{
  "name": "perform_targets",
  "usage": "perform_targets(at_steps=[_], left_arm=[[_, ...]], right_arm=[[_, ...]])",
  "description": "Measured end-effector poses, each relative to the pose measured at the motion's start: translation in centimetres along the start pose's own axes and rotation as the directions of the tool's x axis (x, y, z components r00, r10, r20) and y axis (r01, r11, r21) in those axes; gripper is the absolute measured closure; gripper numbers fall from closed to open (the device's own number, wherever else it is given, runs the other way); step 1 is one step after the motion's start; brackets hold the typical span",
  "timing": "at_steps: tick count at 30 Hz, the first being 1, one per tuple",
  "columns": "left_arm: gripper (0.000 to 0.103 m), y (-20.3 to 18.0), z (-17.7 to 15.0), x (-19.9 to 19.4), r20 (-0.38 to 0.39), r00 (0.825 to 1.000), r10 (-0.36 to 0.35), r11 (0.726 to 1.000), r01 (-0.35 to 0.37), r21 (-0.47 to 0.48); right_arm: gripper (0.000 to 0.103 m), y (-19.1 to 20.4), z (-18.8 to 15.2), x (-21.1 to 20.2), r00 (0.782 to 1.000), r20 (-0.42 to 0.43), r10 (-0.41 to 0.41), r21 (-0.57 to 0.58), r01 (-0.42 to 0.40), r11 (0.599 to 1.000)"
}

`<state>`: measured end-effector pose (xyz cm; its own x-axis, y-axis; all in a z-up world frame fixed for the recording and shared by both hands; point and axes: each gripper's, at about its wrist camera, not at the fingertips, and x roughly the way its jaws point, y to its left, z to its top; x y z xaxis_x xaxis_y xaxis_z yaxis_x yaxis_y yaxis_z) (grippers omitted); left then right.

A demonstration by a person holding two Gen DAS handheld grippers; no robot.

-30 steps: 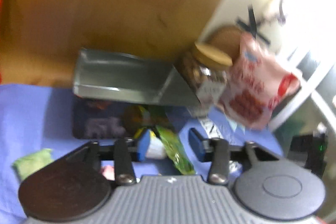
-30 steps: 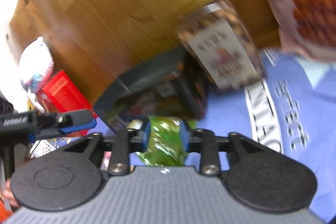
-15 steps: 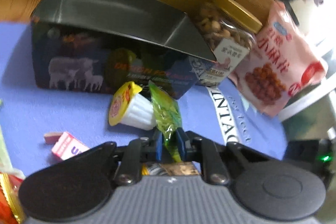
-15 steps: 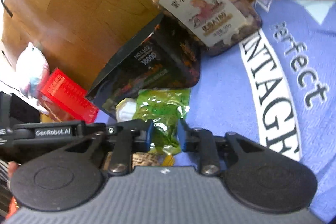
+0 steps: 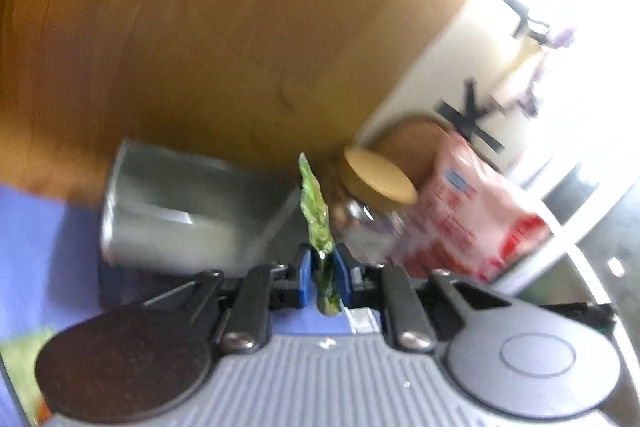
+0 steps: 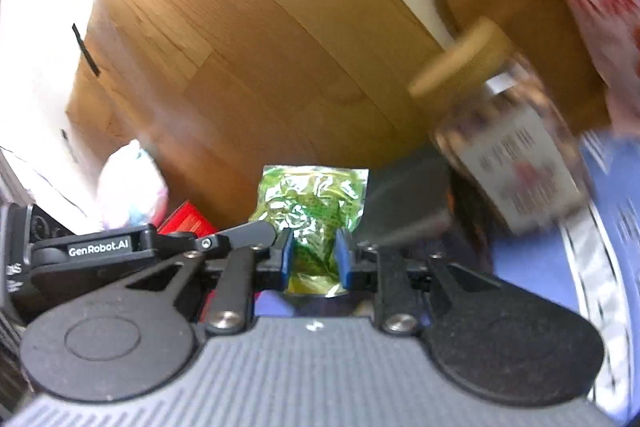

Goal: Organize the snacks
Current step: 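Carry the green packet over the black tin and open the left tool, then grasp the yellow-edged peanut bar packet with the left tool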

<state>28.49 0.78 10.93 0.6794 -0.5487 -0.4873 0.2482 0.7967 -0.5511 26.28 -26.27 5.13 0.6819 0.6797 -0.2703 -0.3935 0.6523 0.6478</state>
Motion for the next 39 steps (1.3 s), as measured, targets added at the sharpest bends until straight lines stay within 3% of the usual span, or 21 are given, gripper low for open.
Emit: perform_targets(at_steps=[4, 5, 7, 10, 13, 15, 20, 25, 27, 29, 31, 35, 39], left_arm=[[0.083, 2.7, 0.8, 3.3, -0.037, 0.992, 0.120, 0.992, -0.121, -0.029], [0.083, 3.1, 0.5, 3.2, -0.042, 0.989, 0.143, 0.989, -0.144, -0.021], [0.077, 3.5, -0.5, 1.3, 0.007, 0.994, 0.110, 0.994, -0.110, 0.001], [0.076, 4.3, -2.3, -2.3, 0.054, 0.997, 0.045, 0.999, -0.045, 0.000], [0.076, 5.0, -4.0, -4.7, 0.048, 0.998, 0.049, 0.998, -0.047, -0.034], [0.076, 5.5, -5.1, -6.1, 0.050, 0.997, 0.064, 0.996, -0.060, -0.066], [0.076, 6.0, -8.6, -10.5, 0.070, 0.994, 0.080, 0.993, -0.074, -0.091], [0.076, 4.8, -12.2, -11.5, 0.002, 1.000, 0.024, 0.997, -0.024, -0.069], [0.076, 4.1, -13.4, -10.5, -0.039, 0.999, -0.009, 0.998, 0.006, -0.068], [0.076, 3.3, -14.3, -8.7, -0.093, 0.995, -0.041, 0.997, 0.034, -0.076], [0.075, 2.3, -15.5, -7.3, -0.137, 0.989, -0.061, 0.996, 0.052, -0.066], [0.072, 1.2, -18.1, -5.9, -0.191, 0.982, -0.002, 0.999, -0.005, -0.038], [0.071, 0.5, -20.0, -7.3, -0.225, 0.973, -0.043, 0.997, 0.028, -0.071]], right_arm=[[0.071, 0.6, 0.5, 3.6, 0.988, -0.010, -0.151, -0.110, 0.149, 0.983], [0.071, 0.8, 0.2, 3.4, 0.990, -0.001, -0.142, -0.114, 0.141, 0.983], [0.070, 0.8, -0.7, 1.5, 0.997, 0.010, -0.072, -0.126, 0.073, 0.989], [0.068, 0.3, -2.8, 0.0, 0.997, -0.049, -0.064, -0.145, 0.057, 0.988], [0.060, 0.0, -4.5, 2.2, 0.978, -0.169, -0.126, -0.155, 0.100, 0.983], [0.043, 0.1, -5.1, 3.8, 0.963, -0.208, -0.173, -0.173, 0.138, 0.975], [0.040, 0.7, -5.2, 6.5, 0.938, -0.240, -0.250, -0.189, 0.207, 0.960], [0.041, -0.5, -5.6, 2.7, 0.943, -0.287, -0.166, -0.103, 0.142, 0.984], [0.060, -1.6, -6.7, 1.4, 0.926, -0.350, -0.137, -0.032, 0.135, 0.990], [0.064, -2.1, -8.0, -0.7, 0.931, -0.352, -0.099, 0.013, 0.111, 0.994], [0.064, -2.2, -8.9, -2.6, 0.937, -0.345, -0.064, 0.060, 0.090, 0.994], [0.064, -2.1, -10.7, -5.3, 0.949, -0.314, -0.031, 0.130, 0.075, 0.989], [0.064, -1.9, -12.6, -7.6, 0.947, -0.317, 0.051, 0.205, 0.016, 0.979]])
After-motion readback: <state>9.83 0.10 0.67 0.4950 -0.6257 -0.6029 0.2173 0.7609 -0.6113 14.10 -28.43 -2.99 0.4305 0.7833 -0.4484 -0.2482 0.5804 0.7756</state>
